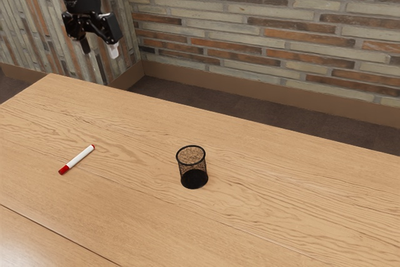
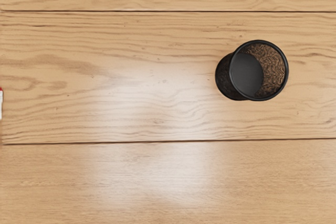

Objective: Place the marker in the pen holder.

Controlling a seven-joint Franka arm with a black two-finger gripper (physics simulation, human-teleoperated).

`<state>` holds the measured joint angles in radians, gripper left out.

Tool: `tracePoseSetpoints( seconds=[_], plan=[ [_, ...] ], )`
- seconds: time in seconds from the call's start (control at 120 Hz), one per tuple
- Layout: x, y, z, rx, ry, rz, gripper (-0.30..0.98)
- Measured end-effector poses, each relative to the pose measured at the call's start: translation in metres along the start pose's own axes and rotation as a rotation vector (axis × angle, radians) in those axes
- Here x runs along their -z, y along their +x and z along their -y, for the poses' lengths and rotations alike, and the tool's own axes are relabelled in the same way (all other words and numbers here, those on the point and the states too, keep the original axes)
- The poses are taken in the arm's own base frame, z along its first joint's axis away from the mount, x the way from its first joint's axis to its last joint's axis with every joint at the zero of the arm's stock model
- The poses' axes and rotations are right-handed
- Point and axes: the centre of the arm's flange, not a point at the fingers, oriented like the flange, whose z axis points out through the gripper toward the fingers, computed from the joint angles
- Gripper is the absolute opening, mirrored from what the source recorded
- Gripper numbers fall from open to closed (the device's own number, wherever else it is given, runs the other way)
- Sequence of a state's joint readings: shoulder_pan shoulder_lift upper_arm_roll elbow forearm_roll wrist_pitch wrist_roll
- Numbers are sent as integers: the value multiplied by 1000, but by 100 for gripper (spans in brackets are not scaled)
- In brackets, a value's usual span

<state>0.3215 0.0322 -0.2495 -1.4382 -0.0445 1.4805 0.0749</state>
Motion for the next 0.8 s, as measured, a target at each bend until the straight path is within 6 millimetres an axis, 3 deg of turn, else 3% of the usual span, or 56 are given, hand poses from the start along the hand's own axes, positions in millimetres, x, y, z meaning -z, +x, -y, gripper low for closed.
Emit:
tracePoseSetpoints(
  seconds=[0.058,0.108,0.142,0.225,0.333,0.458,0.542,0.642,0.725,0.8],
  plan=[
    [-7,6,5,8,3,2,69],
    [-28,15,4,3,5,31,69],
    [-51,17,3,-1,20,67,69],
    [-132,9,8,8,51,182,69],
    [-201,-5,50,75,64,229,69],
    [-248,-13,108,170,66,241,69],
    [-274,-10,114,175,72,245,69],
    [-299,-19,130,188,75,226,69],
    [-330,-49,135,175,72,218,68],
    [-335,-61,141,149,91,176,65]
  ],
)
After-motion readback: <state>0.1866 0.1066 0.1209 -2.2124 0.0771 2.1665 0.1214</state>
